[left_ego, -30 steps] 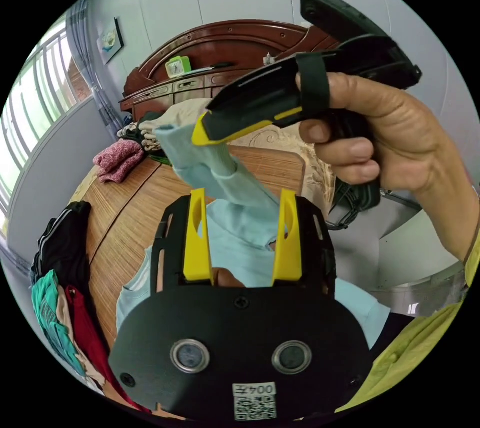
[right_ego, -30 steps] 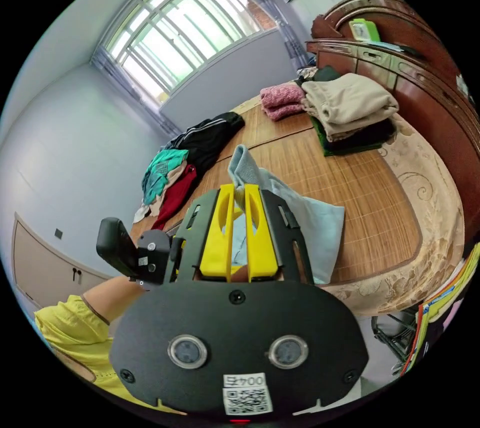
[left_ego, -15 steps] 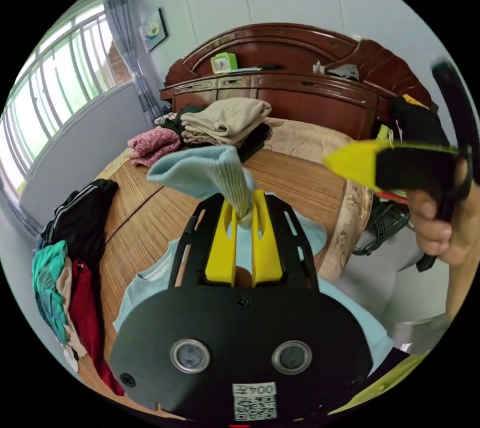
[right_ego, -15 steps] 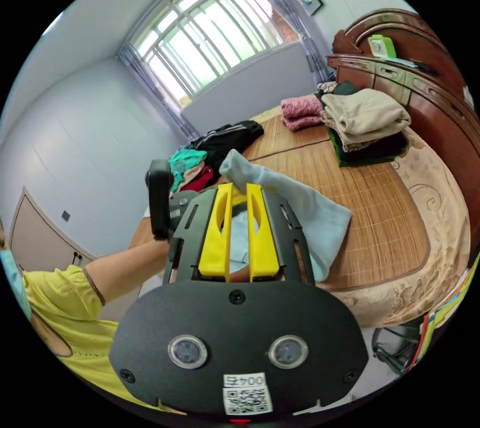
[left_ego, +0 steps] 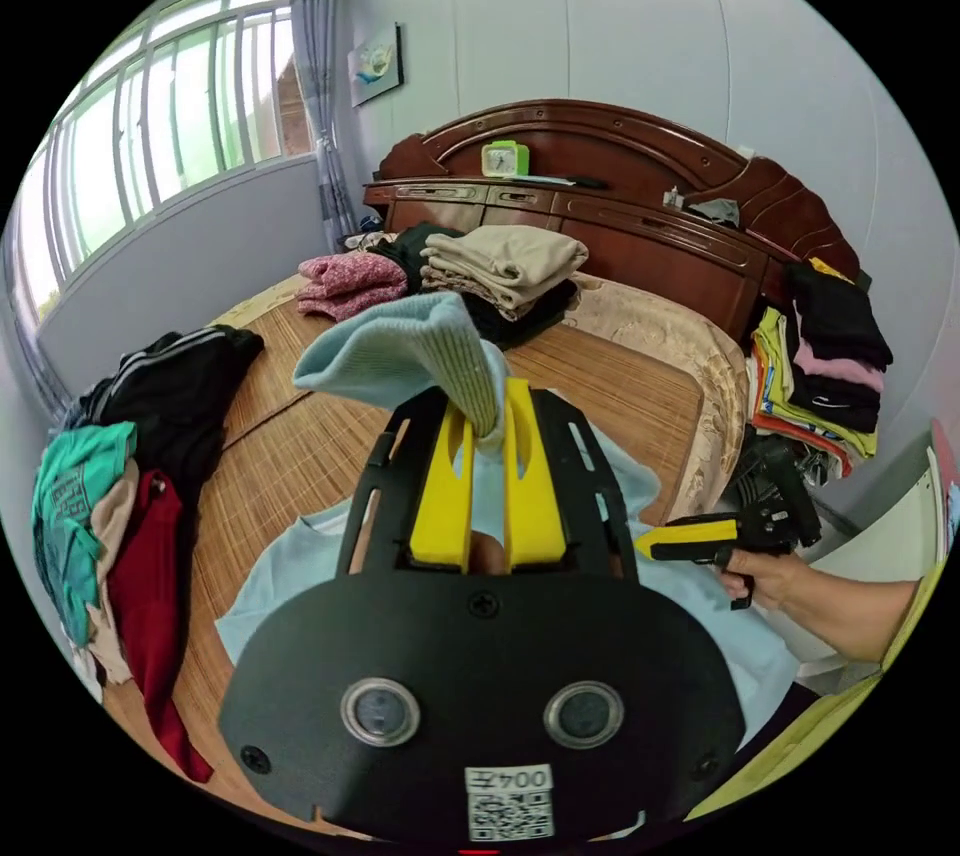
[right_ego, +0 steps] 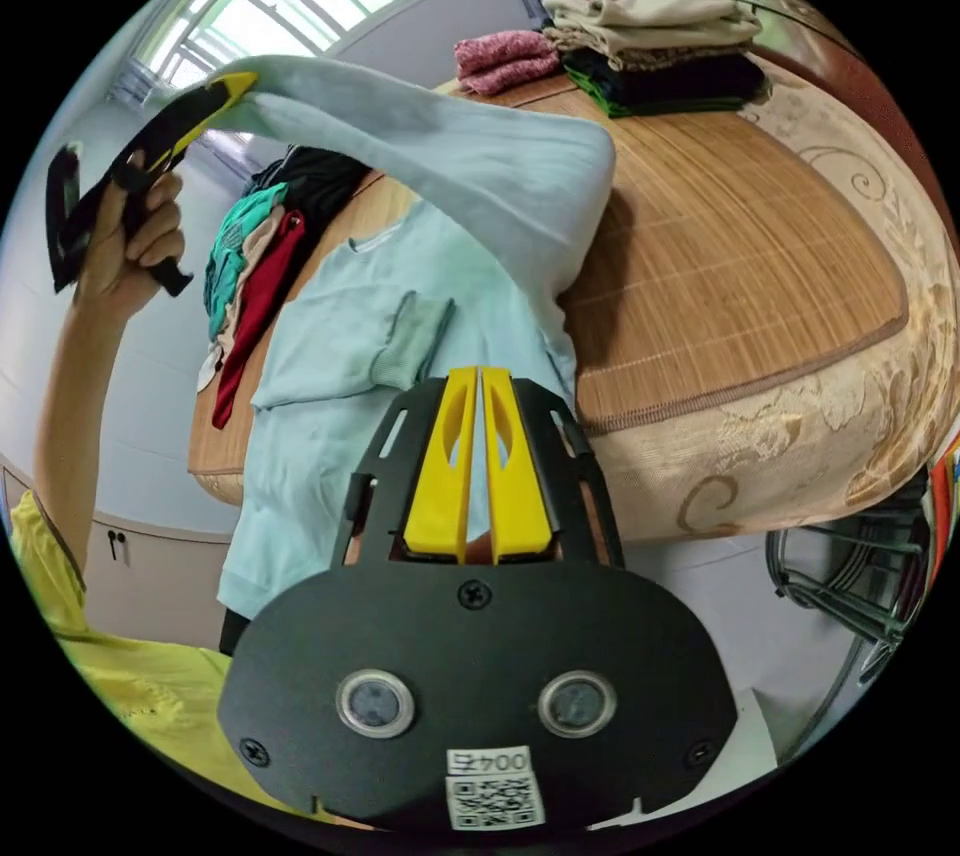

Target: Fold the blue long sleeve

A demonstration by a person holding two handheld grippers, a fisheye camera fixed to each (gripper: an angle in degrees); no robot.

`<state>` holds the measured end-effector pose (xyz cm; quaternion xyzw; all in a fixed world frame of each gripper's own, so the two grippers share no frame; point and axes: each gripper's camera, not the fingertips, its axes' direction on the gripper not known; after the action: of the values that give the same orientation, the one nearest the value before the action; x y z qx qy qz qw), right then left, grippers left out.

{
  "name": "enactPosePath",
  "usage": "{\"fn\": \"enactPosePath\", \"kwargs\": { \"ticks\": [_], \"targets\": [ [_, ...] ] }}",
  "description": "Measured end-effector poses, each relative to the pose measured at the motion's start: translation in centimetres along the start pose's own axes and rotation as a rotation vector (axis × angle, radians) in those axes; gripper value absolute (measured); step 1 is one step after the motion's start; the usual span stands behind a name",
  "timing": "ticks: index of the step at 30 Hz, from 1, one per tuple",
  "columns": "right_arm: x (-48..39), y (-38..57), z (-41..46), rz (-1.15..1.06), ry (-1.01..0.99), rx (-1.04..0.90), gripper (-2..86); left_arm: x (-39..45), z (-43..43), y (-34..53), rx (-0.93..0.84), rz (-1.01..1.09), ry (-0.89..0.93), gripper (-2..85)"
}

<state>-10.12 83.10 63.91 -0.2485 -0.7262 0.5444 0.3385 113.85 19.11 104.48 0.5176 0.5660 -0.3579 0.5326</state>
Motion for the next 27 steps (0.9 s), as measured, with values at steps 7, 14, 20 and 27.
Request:
{"fn": "enactPosePath", "kwargs": {
  "ticks": [7,14,20,27],
  "targets": [
    [2.5,1.9,3.7,0.05,0.05,-0.085,3.1,-5.7,-0.6,11.5,0.025,-0.104,-0.034,7.1],
    [3.0,2.7,4.7,0.051,0.07,-0.112,0.0,-10.1,1.8,23.7,-0.086,-0.153,-0.12,8.0],
    [3.3,3.6,5.2,0.068,0.066,-0.145,1.3,-12.6,2.5,30.1,-0.096,-0.373,-0.047,9.3],
    [1.5,6.1,1.4,-0.099,0.209,0.006,4.3,-16.1,0.4,36.1,-0.103,-0.562,0.061,8.7]
  ]
}}
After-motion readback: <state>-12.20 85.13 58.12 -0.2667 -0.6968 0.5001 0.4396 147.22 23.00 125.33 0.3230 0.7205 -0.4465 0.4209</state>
